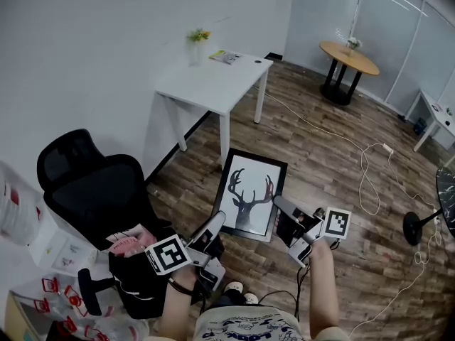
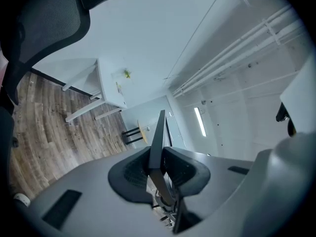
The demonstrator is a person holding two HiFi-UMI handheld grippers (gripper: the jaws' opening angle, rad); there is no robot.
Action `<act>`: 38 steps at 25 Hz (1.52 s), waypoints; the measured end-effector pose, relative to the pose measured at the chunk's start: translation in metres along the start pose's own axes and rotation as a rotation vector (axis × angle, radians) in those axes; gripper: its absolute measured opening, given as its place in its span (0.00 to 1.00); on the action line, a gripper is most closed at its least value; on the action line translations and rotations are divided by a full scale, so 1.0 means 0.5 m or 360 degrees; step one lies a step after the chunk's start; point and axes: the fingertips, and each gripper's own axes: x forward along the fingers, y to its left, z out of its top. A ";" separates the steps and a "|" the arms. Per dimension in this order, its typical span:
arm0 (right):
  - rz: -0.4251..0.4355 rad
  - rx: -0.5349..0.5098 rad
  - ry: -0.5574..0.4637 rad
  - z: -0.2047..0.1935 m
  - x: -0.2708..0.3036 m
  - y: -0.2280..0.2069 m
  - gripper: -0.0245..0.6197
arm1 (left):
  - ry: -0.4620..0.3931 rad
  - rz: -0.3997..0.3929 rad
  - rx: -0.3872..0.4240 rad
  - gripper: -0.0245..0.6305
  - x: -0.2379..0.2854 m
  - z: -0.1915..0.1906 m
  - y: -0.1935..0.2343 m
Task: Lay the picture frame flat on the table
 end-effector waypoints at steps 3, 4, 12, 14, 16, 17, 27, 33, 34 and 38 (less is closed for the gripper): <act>-0.0008 -0.0013 -0.0005 -0.002 -0.002 -0.003 0.17 | -0.0005 -0.0029 -0.0037 0.17 0.002 -0.006 -0.002; -0.0009 -0.0016 -0.0008 -0.006 -0.007 -0.004 0.16 | -0.0003 -0.0027 -0.0021 0.17 -0.002 -0.010 0.000; -0.0039 0.0000 -0.0033 0.053 0.062 -0.052 0.16 | 0.0024 -0.0012 -0.0019 0.17 0.062 0.067 0.044; -0.0049 0.0009 -0.0041 0.066 0.069 -0.066 0.17 | 0.0032 -0.0025 -0.0049 0.17 0.081 0.075 0.051; -0.0059 0.0022 -0.0040 0.074 0.073 -0.080 0.17 | 0.0042 0.0015 -0.0015 0.17 0.089 0.080 0.067; -0.0064 0.0029 -0.0036 0.079 0.076 -0.088 0.16 | 0.0044 0.0033 -0.0003 0.17 0.092 0.083 0.076; -0.0044 0.0052 0.0049 0.213 0.141 -0.197 0.17 | -0.0058 0.0029 -0.0103 0.17 0.243 0.138 0.132; 0.0006 0.0048 0.0146 0.400 0.240 -0.271 0.17 | -0.0145 0.0061 -0.0092 0.17 0.424 0.242 0.156; 0.0014 0.0045 0.0160 0.415 0.248 -0.280 0.16 | -0.0160 0.0066 -0.0086 0.17 0.438 0.248 0.159; 0.0062 0.0019 0.0218 0.451 0.262 -0.304 0.17 | -0.0218 0.0062 -0.0058 0.17 0.471 0.254 0.176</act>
